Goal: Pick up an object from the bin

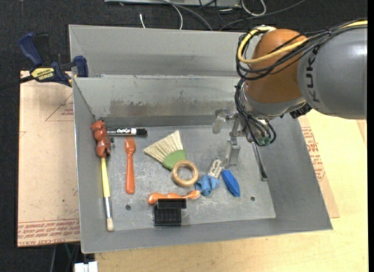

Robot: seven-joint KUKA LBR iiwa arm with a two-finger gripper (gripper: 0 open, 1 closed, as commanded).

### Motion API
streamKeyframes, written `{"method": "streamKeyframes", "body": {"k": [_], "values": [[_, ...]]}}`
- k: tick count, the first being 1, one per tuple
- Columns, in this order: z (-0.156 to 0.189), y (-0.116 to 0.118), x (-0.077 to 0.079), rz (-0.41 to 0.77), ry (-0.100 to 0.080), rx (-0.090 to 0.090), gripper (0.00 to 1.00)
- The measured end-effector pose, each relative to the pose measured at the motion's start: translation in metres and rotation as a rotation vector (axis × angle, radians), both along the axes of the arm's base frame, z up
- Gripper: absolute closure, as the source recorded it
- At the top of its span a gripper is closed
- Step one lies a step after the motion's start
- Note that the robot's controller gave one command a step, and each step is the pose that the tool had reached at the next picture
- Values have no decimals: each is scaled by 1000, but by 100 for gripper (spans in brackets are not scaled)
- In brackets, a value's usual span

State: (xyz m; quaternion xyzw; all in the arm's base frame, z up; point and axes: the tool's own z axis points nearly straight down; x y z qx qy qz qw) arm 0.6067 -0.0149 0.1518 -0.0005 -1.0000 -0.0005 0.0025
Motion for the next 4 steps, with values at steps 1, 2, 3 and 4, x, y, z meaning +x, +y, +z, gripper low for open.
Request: {"method": "streamKeyframes", "body": {"k": [1,2,3,4], "values": [[4,0,2,1,-7,0,0],[-53,-1,-7,168,-13,0,0],[-53,-1,-8,290,-8,1,0],[-53,22,-22,364,-2,4,0]]}}
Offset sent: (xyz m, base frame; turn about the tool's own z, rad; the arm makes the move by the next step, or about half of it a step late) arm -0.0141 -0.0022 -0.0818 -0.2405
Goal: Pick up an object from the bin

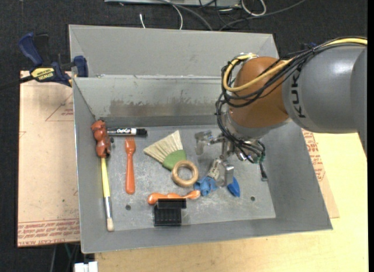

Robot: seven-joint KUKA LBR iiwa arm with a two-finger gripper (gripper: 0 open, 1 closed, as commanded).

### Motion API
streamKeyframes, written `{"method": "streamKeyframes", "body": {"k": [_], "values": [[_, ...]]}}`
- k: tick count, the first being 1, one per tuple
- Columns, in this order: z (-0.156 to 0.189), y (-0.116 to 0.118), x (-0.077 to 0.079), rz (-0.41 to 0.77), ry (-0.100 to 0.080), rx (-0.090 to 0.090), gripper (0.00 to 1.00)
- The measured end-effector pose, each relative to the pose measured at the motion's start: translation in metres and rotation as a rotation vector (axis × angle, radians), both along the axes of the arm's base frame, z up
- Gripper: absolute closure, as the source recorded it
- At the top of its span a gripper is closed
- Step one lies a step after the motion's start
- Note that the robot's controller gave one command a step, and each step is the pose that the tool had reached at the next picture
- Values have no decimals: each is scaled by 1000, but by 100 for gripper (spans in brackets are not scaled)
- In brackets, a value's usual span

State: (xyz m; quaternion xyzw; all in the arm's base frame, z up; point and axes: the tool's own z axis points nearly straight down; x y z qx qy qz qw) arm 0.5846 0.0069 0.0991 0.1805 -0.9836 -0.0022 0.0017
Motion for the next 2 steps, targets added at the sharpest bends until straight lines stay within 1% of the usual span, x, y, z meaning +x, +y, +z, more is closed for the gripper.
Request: {"method": "streamKeyframes", "body": {"k": [1,2], "values": [[-22,-1,2,198,-10,-2,0],[-27,-24,6,30,-5,2,100]]}}
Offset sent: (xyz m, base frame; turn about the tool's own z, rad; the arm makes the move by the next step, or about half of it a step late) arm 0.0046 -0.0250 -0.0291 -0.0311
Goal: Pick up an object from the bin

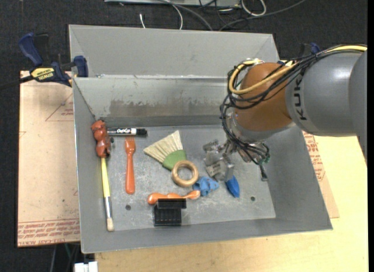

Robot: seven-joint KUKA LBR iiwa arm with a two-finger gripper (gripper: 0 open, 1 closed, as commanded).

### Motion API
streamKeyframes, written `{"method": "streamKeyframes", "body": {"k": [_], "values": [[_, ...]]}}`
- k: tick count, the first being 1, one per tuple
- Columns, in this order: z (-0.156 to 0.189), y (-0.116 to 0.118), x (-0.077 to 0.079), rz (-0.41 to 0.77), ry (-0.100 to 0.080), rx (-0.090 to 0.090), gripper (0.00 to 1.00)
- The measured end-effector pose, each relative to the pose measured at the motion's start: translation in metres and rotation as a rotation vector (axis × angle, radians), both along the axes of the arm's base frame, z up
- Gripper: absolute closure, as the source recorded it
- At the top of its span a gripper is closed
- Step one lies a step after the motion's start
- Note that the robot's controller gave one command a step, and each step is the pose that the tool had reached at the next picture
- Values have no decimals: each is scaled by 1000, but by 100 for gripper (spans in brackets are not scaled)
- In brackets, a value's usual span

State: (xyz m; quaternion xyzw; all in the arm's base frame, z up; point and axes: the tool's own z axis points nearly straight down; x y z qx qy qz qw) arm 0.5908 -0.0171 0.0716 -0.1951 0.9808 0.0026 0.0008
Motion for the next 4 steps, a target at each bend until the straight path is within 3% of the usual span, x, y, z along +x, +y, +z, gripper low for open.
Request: {"method": "streamKeyframes", "body": {"k": [1,4], "values": [[0,0,0,0,0,0,100],[76,1,-1,-1,3,1,100]]}}
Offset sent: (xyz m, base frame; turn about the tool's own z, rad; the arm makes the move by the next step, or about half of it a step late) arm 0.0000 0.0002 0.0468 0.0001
